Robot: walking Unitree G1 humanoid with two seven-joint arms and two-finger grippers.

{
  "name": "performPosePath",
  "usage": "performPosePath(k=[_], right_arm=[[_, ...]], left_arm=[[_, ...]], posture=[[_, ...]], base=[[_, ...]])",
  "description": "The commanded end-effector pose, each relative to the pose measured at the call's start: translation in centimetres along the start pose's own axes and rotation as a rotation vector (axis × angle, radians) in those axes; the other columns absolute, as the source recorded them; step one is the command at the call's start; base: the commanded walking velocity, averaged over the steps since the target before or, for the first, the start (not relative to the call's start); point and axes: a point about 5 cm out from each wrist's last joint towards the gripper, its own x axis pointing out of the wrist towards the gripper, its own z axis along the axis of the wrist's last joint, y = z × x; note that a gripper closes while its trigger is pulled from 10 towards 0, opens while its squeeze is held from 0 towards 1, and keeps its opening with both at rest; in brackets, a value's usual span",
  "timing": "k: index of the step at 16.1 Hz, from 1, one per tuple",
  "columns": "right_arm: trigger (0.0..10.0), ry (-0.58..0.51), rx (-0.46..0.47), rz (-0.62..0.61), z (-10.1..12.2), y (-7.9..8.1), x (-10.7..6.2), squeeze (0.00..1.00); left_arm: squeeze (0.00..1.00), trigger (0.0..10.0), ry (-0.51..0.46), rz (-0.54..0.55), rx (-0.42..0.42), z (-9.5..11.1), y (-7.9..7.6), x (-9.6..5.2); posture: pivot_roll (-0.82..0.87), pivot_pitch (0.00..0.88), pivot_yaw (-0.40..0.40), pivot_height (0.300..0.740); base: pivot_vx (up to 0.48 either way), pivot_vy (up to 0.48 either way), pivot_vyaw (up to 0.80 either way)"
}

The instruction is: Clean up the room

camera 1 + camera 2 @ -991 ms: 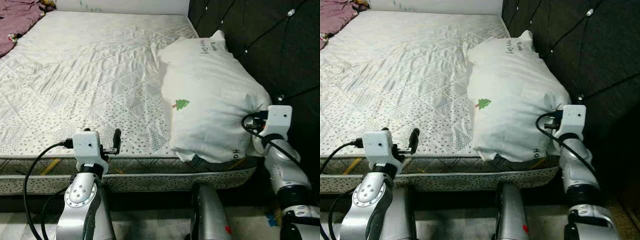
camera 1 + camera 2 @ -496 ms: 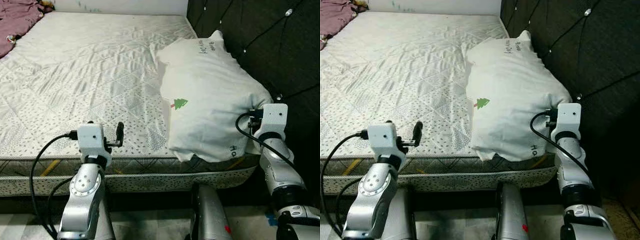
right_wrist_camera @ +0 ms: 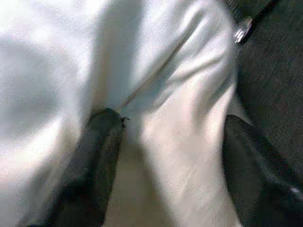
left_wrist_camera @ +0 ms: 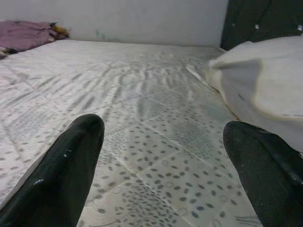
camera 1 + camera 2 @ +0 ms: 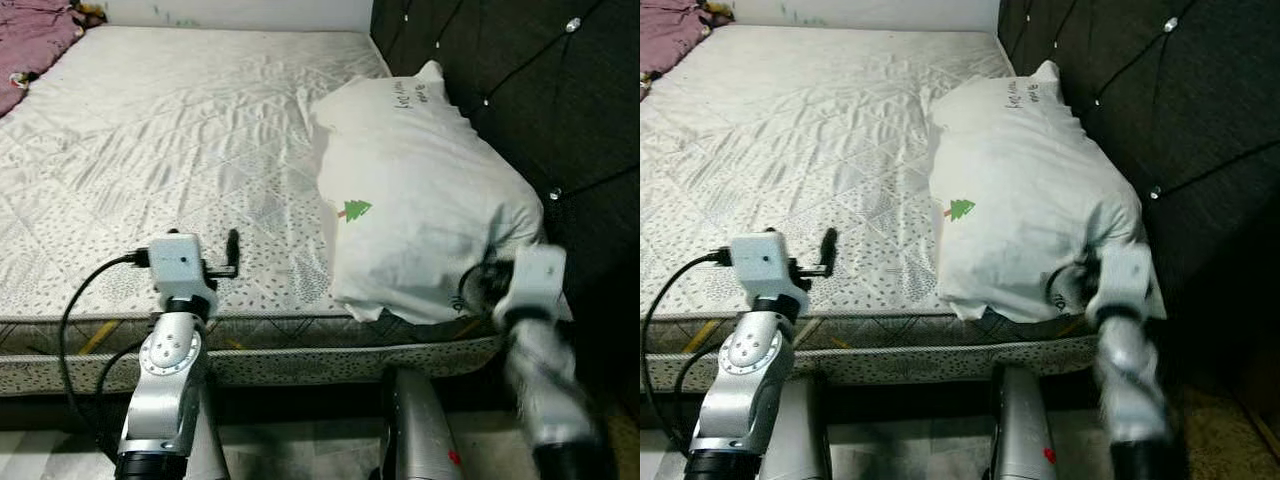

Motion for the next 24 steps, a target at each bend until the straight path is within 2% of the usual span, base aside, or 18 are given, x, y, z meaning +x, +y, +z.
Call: performPosePath(k=[1, 2, 3, 4, 5, 6, 8, 10, 11, 12, 16, 20, 24], right_arm=[[10.0, -0.045, 0.015, 0.044, 1.1, 0.8, -0.2, 1.00], [10.0, -0.088, 0.019, 0.082, 1.7, 1.4, -0.8, 1.00], [10.0, -0.162, 0.001, 0.145, 3.2, 2.3, -1.6, 1.00], [10.0, -0.219, -0.007, 0.171, 4.6, 2.3, -2.3, 1.00], [10.0, -0.227, -0.010, 0.169, 4.9, 2.2, -2.5, 1.00], [10.0, -0.224, 0.033, 0.139, 5.6, 1.9, -2.4, 1.00], [10.0, -0.234, 0.102, 0.110, 6.6, 2.2, -2.3, 1.00], [10.0, -0.224, 0.144, 0.128, 6.7, 3.0, -2.2, 1.00], [10.0, -0.217, 0.163, 0.139, 7.0, 3.5, -1.6, 1.00], [10.0, -0.223, 0.174, 0.134, 7.2, 3.5, -1.3, 0.00], [10.0, -0.261, 0.201, 0.115, 8.6, 3.8, 0.3, 0.00], [10.0, -0.265, 0.206, 0.135, 8.8, 4.3, 0.7, 0.00], [10.0, -0.253, 0.205, 0.153, 8.5, 4.9, 0.6, 0.00]], left_arm=[[0.00, 10.0, -0.012, 0.011, 0.000, 0.1, 0.1, 0.0], [0.00, 10.0, -0.020, 0.016, -0.009, 0.2, 0.2, -0.4], [0.00, 10.0, -0.054, 0.026, 0.005, 0.7, 0.2, -0.8], [0.00, 10.0, -0.060, 0.029, 0.027, 1.0, 0.2, -1.2], [0.00, 10.0, -0.057, 0.030, 0.026, 1.0, 0.2, -1.3], [0.00, 10.0, -0.031, 0.038, 0.032, 0.7, 0.5, -1.6], [0.00, 10.0, -0.017, 0.028, 0.041, 0.3, 0.6, -2.3], [0.00, 10.0, -0.006, 0.030, 0.038, 0.0, 0.5, -2.4], [0.00, 10.0, -0.019, 0.019, 0.014, 0.5, 0.1, -1.7], [0.00, 10.0, -0.028, 0.005, 0.006, 0.7, -0.1, -1.5], [0.00, 10.0, -0.059, -0.011, -0.001, 1.4, -0.1, -0.1], [0.00, 10.0, -0.054, -0.015, -0.009, 1.2, 0.0, -0.2], [0.00, 10.0, -0.054, -0.036, -0.036, 1.2, -0.7, -0.1]], posture=[[-0.04, 0.000, -0.033, 0.478], [-0.05, 0.000, -0.029, 0.478], [-0.04, 0.000, -0.023, 0.478], [-0.03, 0.000, -0.015, 0.478], [-0.03, 0.000, -0.009, 0.478], [-0.03, 0.000, 0.003, 0.478], [-0.03, 0.000, 0.017, 0.478], [-0.04, 0.000, 0.028, 0.478], [-0.04, 0.000, 0.034, 0.478], [-0.04, 0.000, 0.038, 0.478], [-0.05, 0.000, 0.040, 0.526], [-0.05, 0.000, 0.037, 0.575], [-0.06, 0.000, 0.037, 0.625]], base=[[0.000, 0.000, 0.00], [0.000, 0.000, 0.00], [0.000, 0.000, 0.00], [0.000, 0.000, 0.00], [0.000, 0.000, 0.00], [0.000, 0.000, 0.00], [0.000, 0.000, 0.00], [0.000, 0.000, 0.00], [0.000, 0.000, 0.00], [0.000, 0.000, 0.00], [0.000, 0.000, 0.00], [0.000, 0.000, 0.00], [0.000, 0.000, 0.00]])
